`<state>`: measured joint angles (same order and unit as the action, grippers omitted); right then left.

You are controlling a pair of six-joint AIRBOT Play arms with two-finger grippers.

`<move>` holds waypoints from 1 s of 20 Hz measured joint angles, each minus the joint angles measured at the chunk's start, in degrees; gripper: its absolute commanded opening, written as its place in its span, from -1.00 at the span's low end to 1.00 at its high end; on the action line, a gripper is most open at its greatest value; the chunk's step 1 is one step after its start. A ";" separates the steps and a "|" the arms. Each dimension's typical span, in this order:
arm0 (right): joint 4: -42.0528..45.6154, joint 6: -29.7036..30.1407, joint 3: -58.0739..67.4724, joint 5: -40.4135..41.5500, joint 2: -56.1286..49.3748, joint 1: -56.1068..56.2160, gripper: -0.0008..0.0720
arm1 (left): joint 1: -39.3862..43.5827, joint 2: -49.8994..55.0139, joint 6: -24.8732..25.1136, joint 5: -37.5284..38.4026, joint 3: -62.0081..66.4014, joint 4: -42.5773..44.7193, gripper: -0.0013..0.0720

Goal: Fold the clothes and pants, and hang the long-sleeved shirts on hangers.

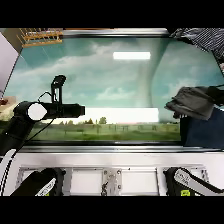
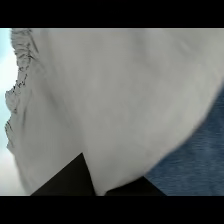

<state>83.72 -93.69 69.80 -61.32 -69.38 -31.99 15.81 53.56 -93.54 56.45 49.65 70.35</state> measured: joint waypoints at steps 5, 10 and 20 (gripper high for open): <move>1.38 -4.70 0.00 1.75 4.31 -6.99 -0.92 | 0.00 0.00 0.00 -0.02 0.00 0.02 -0.96; 4.31 -8.81 -1.44 -0.81 5.90 -9.75 -0.92 | 0.00 0.00 0.00 -0.02 0.00 0.02 -0.96; 16.26 -15.47 -18.93 -4.83 12.28 -10.36 -0.92 | 0.00 0.00 0.02 0.42 0.00 0.07 -0.96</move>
<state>99.98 -109.16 50.87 -66.15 -57.10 -42.35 15.81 53.56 -93.51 56.86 49.65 70.41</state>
